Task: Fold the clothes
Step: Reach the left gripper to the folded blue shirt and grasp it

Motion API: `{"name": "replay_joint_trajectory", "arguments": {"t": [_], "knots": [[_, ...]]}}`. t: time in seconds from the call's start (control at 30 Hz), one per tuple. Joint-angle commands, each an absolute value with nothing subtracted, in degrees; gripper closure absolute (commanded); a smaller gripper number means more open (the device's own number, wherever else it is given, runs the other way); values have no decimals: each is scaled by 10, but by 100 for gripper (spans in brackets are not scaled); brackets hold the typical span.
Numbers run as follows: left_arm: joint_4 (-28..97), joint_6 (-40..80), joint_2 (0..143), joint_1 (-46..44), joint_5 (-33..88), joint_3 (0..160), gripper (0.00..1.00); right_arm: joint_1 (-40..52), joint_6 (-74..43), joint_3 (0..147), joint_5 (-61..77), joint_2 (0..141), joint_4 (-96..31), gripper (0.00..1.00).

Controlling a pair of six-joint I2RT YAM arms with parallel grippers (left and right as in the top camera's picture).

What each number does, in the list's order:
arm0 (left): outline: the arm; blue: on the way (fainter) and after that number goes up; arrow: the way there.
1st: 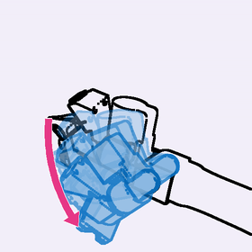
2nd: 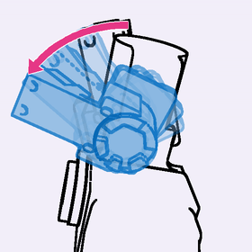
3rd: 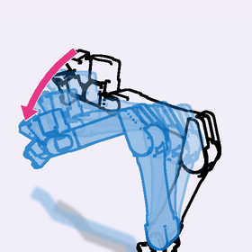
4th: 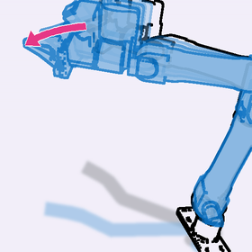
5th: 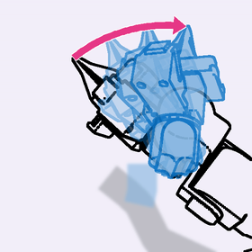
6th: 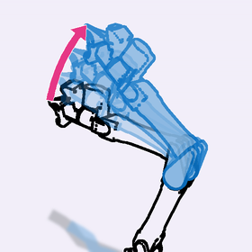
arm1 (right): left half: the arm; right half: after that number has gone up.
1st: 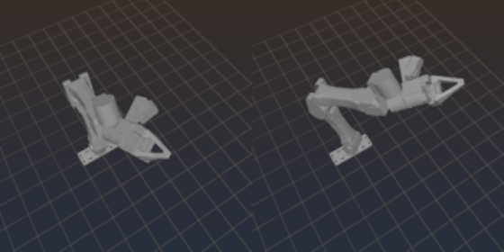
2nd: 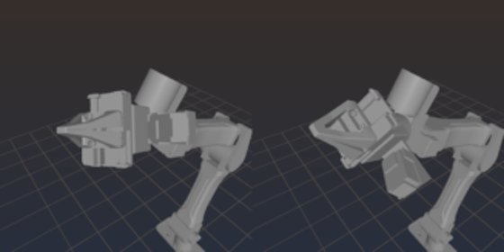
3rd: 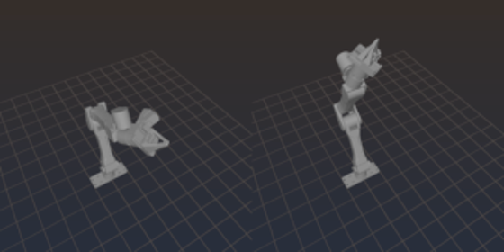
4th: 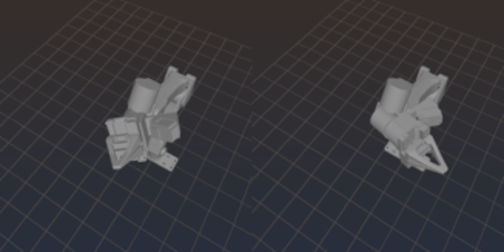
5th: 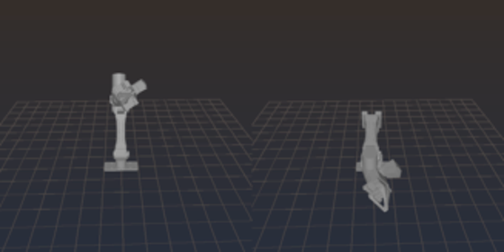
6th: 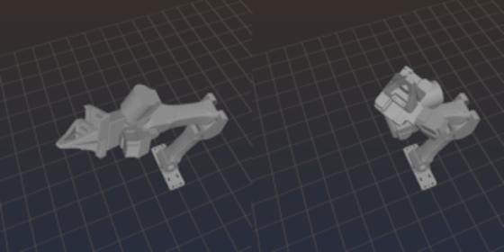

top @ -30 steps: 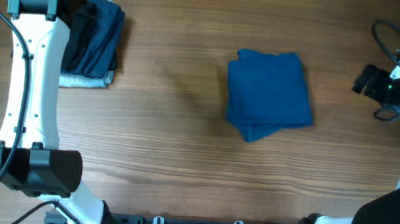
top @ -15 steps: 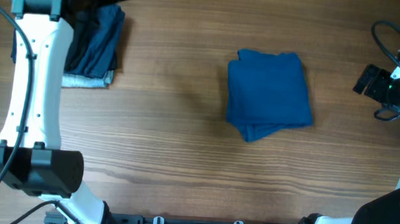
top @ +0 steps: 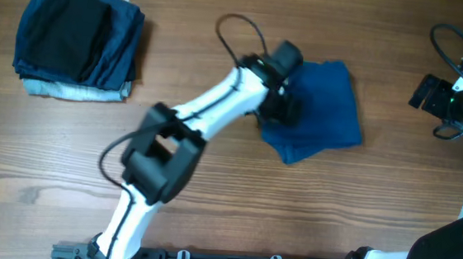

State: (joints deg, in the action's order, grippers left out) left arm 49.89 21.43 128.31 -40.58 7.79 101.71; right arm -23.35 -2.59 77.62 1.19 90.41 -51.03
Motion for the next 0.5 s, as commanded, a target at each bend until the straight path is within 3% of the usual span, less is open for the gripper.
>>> {"name": "replay_joint_trajectory", "arguments": {"t": [0.0,0.33,0.47], "knots": [[491,263,1305,-432,29,1015,0,-232,-34,779,4,897,-506,0],[464,327,1311,-440,-32,989,0,-232,-34,779,4,897,-504,0],[394,355,1311,-441,-33,943,2,-232,-34,779,4,897,-502,1]]}}
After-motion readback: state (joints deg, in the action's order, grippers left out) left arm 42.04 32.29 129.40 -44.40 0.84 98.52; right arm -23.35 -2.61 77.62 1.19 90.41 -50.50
